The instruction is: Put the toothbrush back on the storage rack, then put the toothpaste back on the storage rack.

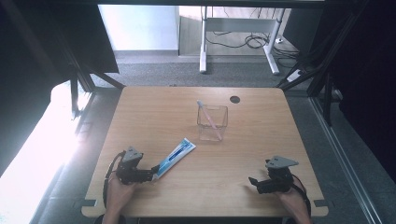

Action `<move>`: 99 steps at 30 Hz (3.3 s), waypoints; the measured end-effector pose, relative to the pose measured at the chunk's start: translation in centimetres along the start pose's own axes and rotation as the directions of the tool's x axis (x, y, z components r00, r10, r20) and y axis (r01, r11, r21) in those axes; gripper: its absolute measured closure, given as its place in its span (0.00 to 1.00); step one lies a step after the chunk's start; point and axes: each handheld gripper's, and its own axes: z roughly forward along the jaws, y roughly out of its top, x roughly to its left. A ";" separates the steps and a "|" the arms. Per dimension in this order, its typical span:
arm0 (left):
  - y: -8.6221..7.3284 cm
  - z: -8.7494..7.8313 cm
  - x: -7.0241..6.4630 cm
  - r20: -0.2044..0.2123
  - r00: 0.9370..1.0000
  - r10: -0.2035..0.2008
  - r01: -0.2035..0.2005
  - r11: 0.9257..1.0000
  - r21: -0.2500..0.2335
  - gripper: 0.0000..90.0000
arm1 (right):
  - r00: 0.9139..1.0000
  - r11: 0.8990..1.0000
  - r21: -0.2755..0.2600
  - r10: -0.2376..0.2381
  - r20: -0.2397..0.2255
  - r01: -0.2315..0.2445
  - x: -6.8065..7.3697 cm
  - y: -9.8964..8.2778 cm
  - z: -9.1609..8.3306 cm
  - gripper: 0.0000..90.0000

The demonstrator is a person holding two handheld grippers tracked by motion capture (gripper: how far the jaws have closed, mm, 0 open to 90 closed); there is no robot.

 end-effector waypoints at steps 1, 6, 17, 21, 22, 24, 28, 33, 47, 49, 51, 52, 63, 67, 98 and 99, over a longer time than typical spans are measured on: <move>0.0 0.0 0.0 -0.001 1.000 -0.001 0.001 1.000 -0.002 0.15 | 1.000 1.000 -0.001 0.000 -0.001 0.000 0.0 -0.1 0.0 0.01; 0.0 0.0 0.1 0.000 1.000 0.004 -0.004 1.000 0.000 0.15 | 1.000 1.000 0.000 0.001 0.005 -0.001 -0.3 -0.4 0.1 0.02; 0.6 -0.3 0.4 -0.003 1.000 -0.012 0.012 1.000 0.014 0.16 | 1.000 1.000 -0.009 0.029 0.008 -0.029 -0.6 -0.7 0.0 0.02; 1.3 -0.7 0.7 0.001 1.000 -0.028 0.028 1.000 0.008 0.17 | 1.000 1.000 0.001 0.004 0.013 -0.004 -0.6 -0.6 0.2 0.03; 1.4 -0.8 0.7 0.005 0.999 -0.032 0.032 0.999 0.005 0.18 | 1.000 1.000 -0.003 0.003 0.012 -0.003 -0.6 -0.6 0.1 0.03; 1.6 -0.9 0.8 0.013 1.000 -0.023 0.023 1.000 0.006 0.25 | 1.000 1.000 -0.009 0.004 0.016 -0.004 -0.7 -0.6 -0.1 0.04; 2.1 -0.7 0.6 0.023 1.000 0.008 -0.009 0.999 0.051 0.50 | 1.000 1.000 -0.022 0.004 0.024 -0.004 -0.8 -0.6 -0.3 0.05; 2.7 0.2 0.3 0.030 0.999 0.041 -0.044 0.990 0.135 0.81 | 1.000 1.000 -0.016 0.007 0.026 -0.006 -0.9 -0.7 -0.3 0.05; 2.6 2.4 -0.4 0.044 0.997 0.066 -0.076 0.955 0.286 1.00 | 1.000 1.000 -0.005 -0.022 0.015 0.022 -0.4 -0.5 0.0 0.07; 2.6 2.4 -0.6 0.049 0.997 0.061 -0.072 0.957 0.281 0.99 | 1.000 1.000 -0.006 -0.022 0.015 0.022 -0.3 -0.5 -0.1 0.07; 2.6 2.4 -0.8 0.053 0.997 0.062 -0.074 0.956 0.282 0.99 | 1.000 1.000 -0.004 -0.023 0.013 0.023 -0.3 -0.5 0.0 0.07; 2.6 2.3 -0.9 0.054 0.996 0.063 -0.076 0.956 0.283 0.99 | 1.000 1.000 -0.004 -0.027 0.009 0.027 -0.3 -0.5 0.0 0.07; 3.0 2.4 -0.7 0.058 0.998 0.027 -0.043 0.949 0.313 0.90 | 0.999 0.999 0.008 -0.036 0.009 0.036 -0.1 -0.7 0.1 0.08; 3.9 1.9 -0.4 0.053 0.999 -0.001 -0.016 0.947 0.321 0.81 | 0.999 0.999 0.016 -0.036 0.007 0.035 -0.1 -0.8 0.1 0.08; 9.1 5.9 -3.1 0.090 0.996 0.019 -0.058 0.888 0.457 0.39 | 0.999 0.999 0.050 -0.016 -0.027 0.017 -0.2 -0.9 0.5 0.02; 9.2 6.1 -3.1 0.088 0.996 0.024 -0.062 0.885 0.461 0.39 | 1.000 0.999 0.047 -0.016 -0.026 0.017 -0.2 -0.9 0.5 0.02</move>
